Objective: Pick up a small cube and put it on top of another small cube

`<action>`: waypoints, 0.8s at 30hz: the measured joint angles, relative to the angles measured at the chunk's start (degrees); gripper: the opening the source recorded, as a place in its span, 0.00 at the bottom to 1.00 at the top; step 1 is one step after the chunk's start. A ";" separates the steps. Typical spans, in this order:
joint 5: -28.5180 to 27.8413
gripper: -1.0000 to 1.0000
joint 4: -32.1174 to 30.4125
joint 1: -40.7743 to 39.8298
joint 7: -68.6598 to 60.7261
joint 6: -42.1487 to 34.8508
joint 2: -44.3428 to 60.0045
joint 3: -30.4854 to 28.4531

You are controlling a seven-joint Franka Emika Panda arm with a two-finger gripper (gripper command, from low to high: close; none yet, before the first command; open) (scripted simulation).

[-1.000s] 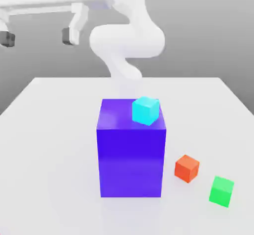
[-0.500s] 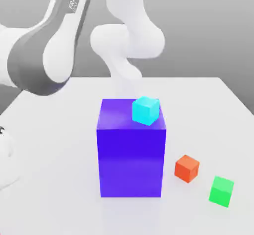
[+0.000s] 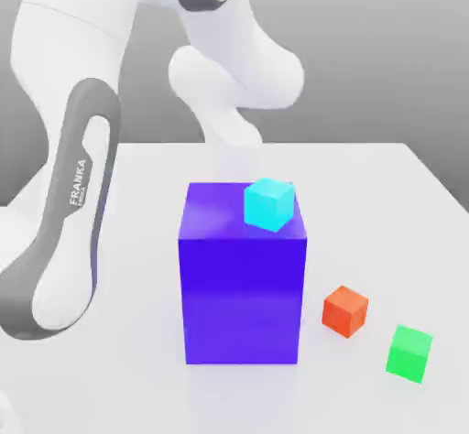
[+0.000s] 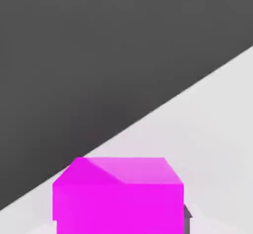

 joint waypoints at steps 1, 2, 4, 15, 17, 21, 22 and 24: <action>-0.38 0.00 -0.36 0.36 0.26 -1.04 -1.38 -0.47; -0.89 0.00 -0.80 0.77 0.60 -2.32 -3.11 -1.01; -2.13 0.00 -2.15 2.08 1.37 -4.72 -6.89 -1.57; -7.74 0.00 -18.56 19.16 2.67 -1.72 -20.97 8.86; -9.24 0.00 -22.19 22.29 3.09 -0.82 -23.89 11.26; -12.77 0.00 -29.34 28.99 4.47 1.43 -29.15 16.90; -13.86 0.00 -30.49 30.82 5.17 2.40 -29.38 18.37; -17.13 0.00 -31.81 35.06 7.52 5.47 -27.60 20.82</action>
